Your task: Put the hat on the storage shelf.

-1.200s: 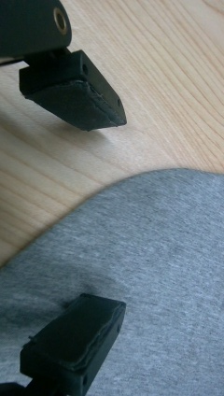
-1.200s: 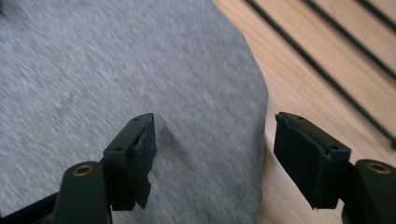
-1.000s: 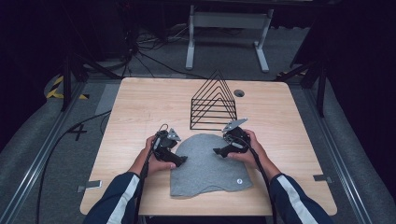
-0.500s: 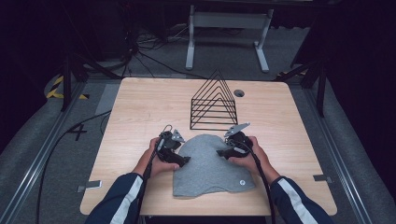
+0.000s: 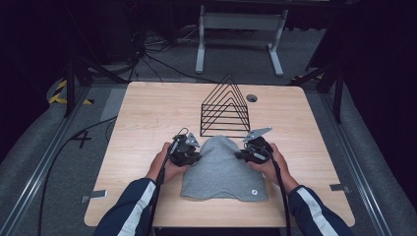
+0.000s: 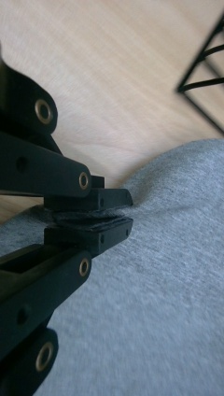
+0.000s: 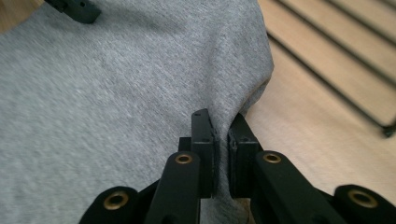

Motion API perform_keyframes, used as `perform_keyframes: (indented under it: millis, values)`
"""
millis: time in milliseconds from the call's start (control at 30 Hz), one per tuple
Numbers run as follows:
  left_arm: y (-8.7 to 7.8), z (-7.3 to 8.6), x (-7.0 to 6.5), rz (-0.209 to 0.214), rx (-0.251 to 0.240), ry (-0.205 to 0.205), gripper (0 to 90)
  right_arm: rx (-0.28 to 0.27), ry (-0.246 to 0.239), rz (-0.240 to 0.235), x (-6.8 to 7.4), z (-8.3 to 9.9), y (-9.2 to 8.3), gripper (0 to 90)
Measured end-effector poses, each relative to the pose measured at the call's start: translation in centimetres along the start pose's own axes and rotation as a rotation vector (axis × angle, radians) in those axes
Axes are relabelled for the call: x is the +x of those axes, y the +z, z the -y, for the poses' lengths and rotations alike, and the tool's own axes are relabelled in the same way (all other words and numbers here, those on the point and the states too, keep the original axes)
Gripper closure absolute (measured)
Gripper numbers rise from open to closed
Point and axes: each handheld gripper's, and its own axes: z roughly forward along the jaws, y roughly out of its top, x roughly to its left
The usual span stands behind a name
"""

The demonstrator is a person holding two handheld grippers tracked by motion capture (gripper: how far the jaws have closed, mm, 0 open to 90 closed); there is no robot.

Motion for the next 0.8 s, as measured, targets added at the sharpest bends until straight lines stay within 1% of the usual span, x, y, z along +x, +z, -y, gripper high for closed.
perform_keyframes:
  millis: [67, 100, 167, 200, 233, 300, 333, 433, 467, 533, 567, 600, 633, 667, 700, 733, 767, 800]
  values:
    - [-0.7, -0.6, -0.2, -0.004, -0.019, 0.021, 85.6, -0.027, -0.018, 0.016, 0.1, -0.2, -0.9, 84.1]
    - [-1.2, -0.9, -0.2, -0.003, -0.035, 0.028, 85.6, -0.043, -0.021, 0.022, 0.1, -0.3, -1.6, 84.1]
    - [-2.4, -1.7, -0.3, -0.017, -0.068, 0.04, 85.7, -0.088, -0.022, 0.028, 0.2, -0.7, -3.1, 84.2]
    - [-3.0, -2.2, -0.3, -0.015, -0.088, 0.052, 85.7, -0.102, -0.027, 0.033, 0.2, -0.8, -3.7, 84.2]
    - [-3.5, -2.6, -0.3, -0.022, -0.096, 0.063, 85.7, -0.121, -0.038, 0.042, 0.3, -1.0, -4.5, 84.2]
    - [-4.5, -3.5, -0.5, -0.038, -0.113, 0.084, 85.8, -0.146, -0.047, 0.049, 0.4, -1.4, -5.6, 84.2]
    - [-5.2, -4.2, -0.7, -0.038, -0.127, 0.095, 85.8, -0.155, -0.05, 0.053, 0.4, -1.6, -6.1, 84.2]
    - [-7.0, -5.9, -1.1, -0.064, -0.167, 0.133, 85.8, -0.202, -0.071, 0.08, 0.4, -2.5, -8.4, 84.2]
    - [-7.4, -6.4, -1.1, -0.066, -0.178, 0.138, 85.8, -0.218, -0.077, 0.089, 0.3, -2.8, -9.1, 84.2]
    - [-8.1, -7.3, -1.1, -0.083, -0.187, 0.154, 85.8, -0.24, -0.083, 0.103, 0.2, -3.4, -10.1, 84.2]
    - [-8.6, -8.0, -1.1, -0.093, -0.193, 0.163, 85.8, -0.251, -0.088, 0.11, 0.1, -3.8, -10.7, 84.2]
    - [-8.9, -8.5, -0.9, -0.098, -0.204, 0.168, 85.8, -0.264, -0.095, 0.126, -0.1, -4.3, -11.4, 84.2]
    - [-9.3, -9.0, -0.8, -0.107, -0.217, 0.171, 85.8, -0.281, -0.097, 0.137, -0.2, -4.8, -12.0, 84.2]
    - [-10.0, -9.9, -0.5, -0.108, -0.233, 0.179, 85.8, -0.297, -0.094, 0.142, -0.3, -5.3, -12.6, 84.2]
    - [-10.0, -9.9, -0.5, -0.108, -0.233, 0.179, 85.9, -0.297, -0.094, 0.142, -0.3, -5.3, -12.6, 84.2]
    - [-10.5, -10.5, -0.2, -0.109, -0.247, 0.18, 85.9, -0.32, -0.096, 0.156, -0.6, -6.1, -13.5, 84.2]
    - [-11.1, -11.2, 0.0, -0.123, -0.262, 0.18, 85.9, -0.335, -0.096, 0.166, -0.8, -6.7, -14.1, 84.2]
    - [-11.4, -11.7, 0.2, -0.133, -0.269, 0.183, 85.8, -0.355, -0.095, 0.179, -1.1, -7.5, -14.9, 84.2]
